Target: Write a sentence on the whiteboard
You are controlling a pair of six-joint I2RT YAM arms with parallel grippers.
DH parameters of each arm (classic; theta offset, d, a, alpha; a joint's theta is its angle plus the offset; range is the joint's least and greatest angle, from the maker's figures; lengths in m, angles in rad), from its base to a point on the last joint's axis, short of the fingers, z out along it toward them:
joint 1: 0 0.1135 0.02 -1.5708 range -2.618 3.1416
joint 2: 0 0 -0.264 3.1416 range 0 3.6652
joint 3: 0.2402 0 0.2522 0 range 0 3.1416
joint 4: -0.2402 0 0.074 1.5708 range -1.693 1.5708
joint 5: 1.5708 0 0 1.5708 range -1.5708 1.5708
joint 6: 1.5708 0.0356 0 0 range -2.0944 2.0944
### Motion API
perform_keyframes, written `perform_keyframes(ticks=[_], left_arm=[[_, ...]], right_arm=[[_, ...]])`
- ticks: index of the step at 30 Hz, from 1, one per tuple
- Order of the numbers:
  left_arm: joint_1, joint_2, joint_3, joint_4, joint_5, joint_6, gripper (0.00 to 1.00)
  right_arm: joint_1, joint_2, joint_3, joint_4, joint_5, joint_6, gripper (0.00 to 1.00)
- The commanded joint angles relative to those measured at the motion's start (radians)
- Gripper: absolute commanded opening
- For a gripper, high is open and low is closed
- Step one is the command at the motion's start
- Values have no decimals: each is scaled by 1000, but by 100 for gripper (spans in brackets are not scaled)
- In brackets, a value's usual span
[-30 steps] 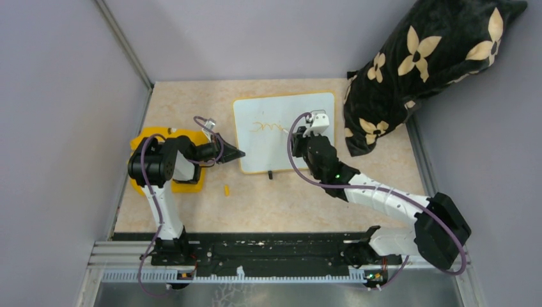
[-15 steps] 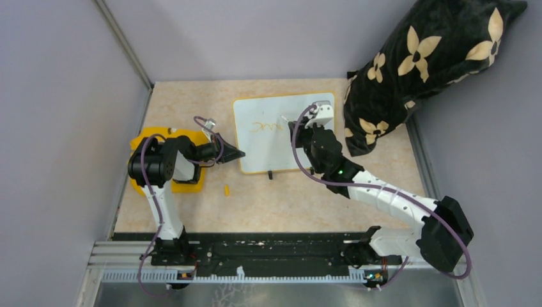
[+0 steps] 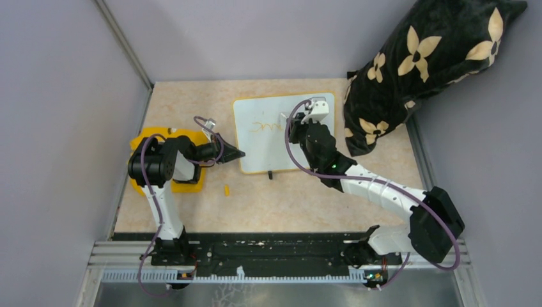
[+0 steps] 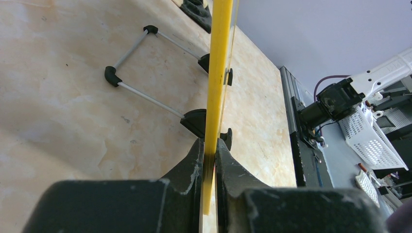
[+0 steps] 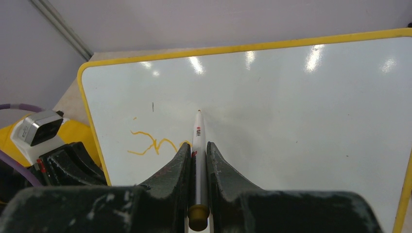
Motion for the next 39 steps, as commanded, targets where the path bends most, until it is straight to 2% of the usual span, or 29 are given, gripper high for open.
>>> perform_keyframes(ticks=[1, 26, 39], left_arm=[[-1, 26, 12, 199, -13, -8, 0], [-1, 26, 14, 198, -14, -12, 0], [-1, 26, 14, 199, -14, -12, 0]], right_arm=[[-17, 12, 49, 50, 20, -6, 0], [-20, -63, -109, -4, 21, 22, 0], [-20, -86, -140, -32, 12, 31, 0]])
